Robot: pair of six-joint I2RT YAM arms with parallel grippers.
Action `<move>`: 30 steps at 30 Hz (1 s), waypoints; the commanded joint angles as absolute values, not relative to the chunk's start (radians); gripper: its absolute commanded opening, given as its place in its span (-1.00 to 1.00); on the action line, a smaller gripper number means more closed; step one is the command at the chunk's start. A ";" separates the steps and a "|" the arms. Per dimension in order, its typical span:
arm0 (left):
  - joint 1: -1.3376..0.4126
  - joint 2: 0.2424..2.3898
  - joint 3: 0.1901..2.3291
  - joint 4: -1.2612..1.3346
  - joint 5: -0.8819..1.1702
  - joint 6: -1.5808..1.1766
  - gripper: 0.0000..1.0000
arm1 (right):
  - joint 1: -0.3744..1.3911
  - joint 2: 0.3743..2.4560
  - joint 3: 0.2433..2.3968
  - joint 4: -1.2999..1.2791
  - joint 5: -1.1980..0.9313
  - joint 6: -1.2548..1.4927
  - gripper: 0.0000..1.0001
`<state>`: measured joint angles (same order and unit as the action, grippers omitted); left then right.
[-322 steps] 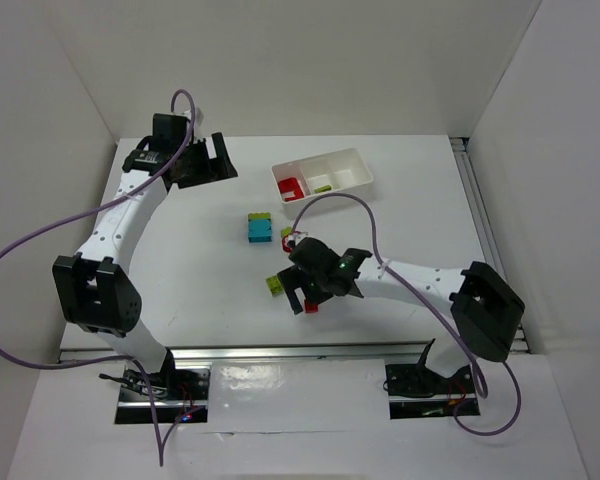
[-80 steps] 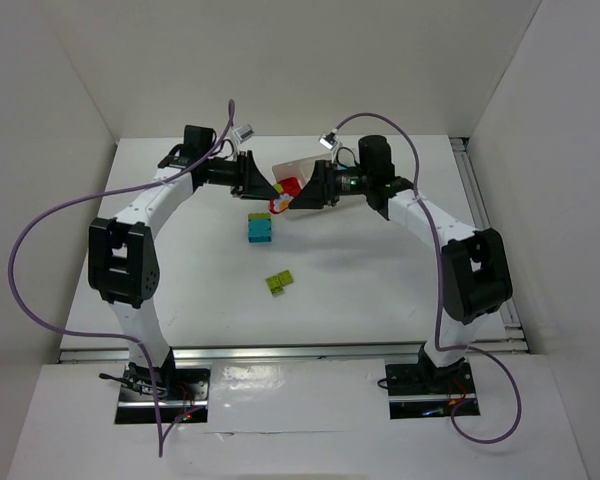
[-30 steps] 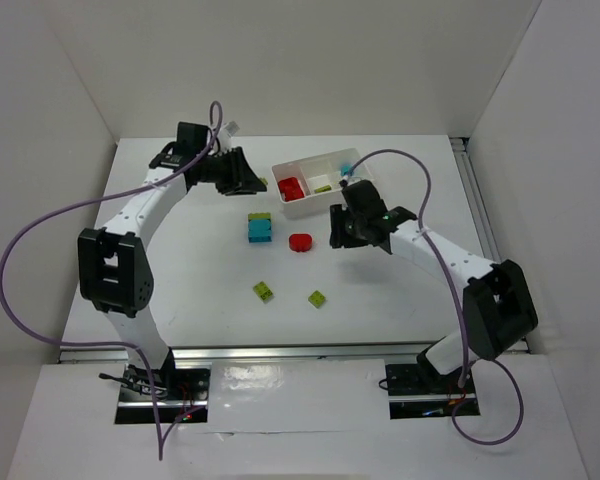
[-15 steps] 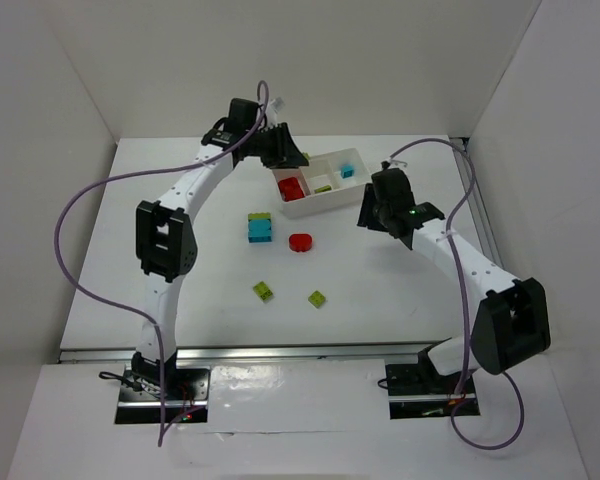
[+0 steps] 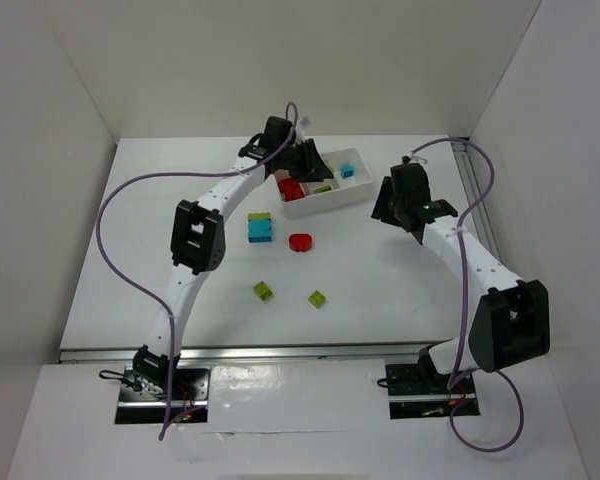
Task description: Sort the legos into containers by color
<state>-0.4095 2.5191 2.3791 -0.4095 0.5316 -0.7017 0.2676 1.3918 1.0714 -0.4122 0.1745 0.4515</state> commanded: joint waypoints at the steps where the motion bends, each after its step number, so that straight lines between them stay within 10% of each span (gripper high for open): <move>1: -0.408 2.525 2.411 -0.362 0.514 -0.738 -0.45 | 0.232 1.381 1.098 -0.368 0.157 0.443 -0.03; 5: -0.408 2.525 2.411 -0.350 0.514 -0.738 0.41 | 0.207 1.416 1.109 -0.368 0.120 0.433 -0.03; 9: -0.408 2.513 2.411 -0.341 0.535 -0.729 0.69 | 0.198 1.466 1.166 -0.347 0.080 0.396 0.10; 30: -0.222 1.916 1.787 -0.503 0.395 -0.485 0.69 | 0.241 2.190 2.095 -0.595 0.274 0.385 0.54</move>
<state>-0.2260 1.9877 1.8427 -0.4553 0.4988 -0.5678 0.2184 2.1345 1.9808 -0.5056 0.1833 0.3847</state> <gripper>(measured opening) 0.847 0.768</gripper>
